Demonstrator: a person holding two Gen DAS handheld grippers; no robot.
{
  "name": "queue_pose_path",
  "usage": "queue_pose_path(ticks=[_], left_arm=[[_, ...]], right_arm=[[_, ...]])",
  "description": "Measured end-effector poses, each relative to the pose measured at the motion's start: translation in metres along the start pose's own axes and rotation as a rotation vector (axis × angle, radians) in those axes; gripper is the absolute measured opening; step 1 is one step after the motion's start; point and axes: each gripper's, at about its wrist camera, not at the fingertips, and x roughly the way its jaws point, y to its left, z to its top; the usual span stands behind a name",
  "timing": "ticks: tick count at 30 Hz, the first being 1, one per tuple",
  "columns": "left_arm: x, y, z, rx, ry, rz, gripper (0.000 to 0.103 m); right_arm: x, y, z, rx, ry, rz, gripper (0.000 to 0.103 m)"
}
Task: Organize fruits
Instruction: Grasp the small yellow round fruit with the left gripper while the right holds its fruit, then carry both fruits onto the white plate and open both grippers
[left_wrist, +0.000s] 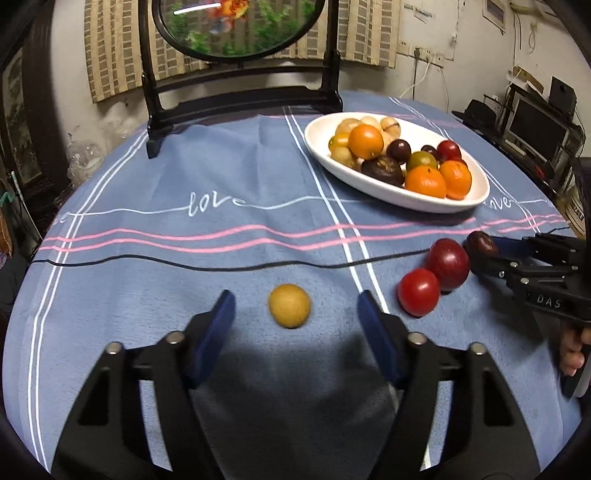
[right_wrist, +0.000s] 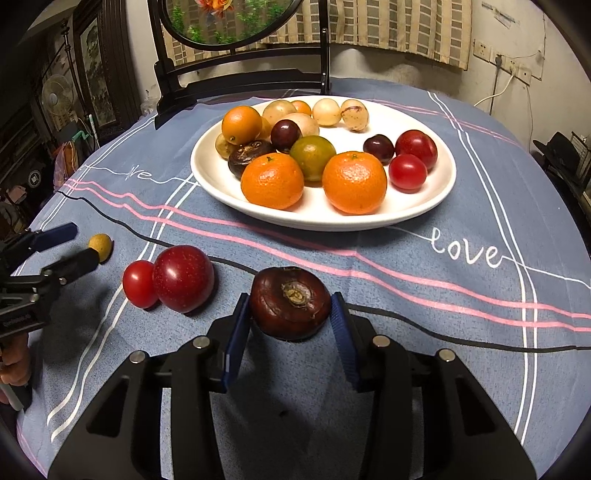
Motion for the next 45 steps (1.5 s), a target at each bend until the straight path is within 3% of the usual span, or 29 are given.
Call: queue_pose_path(ticks=[2, 10, 29, 45], left_arm=[[0.001, 0.001, -0.001, -0.005, 0.009, -0.013, 0.056], [0.012, 0.005, -0.001, -0.027, 0.035, -0.028, 0.038], [0.019, 0.007, 0.0, -0.046, 0.055, -0.022, 0.026], [0.008, 0.003, -0.003, -0.043, 0.027, -0.048, 0.026]], right_arm=[[0.0, 0.0, 0.0, 0.0, 0.0, 0.0, 0.044], [0.0, 0.0, -0.001, -0.003, 0.001, -0.002, 0.044], [-0.001, -0.001, -0.002, 0.002, -0.002, 0.0, 0.044], [-0.022, -0.005, -0.008, 0.05, -0.049, 0.0, 0.044]])
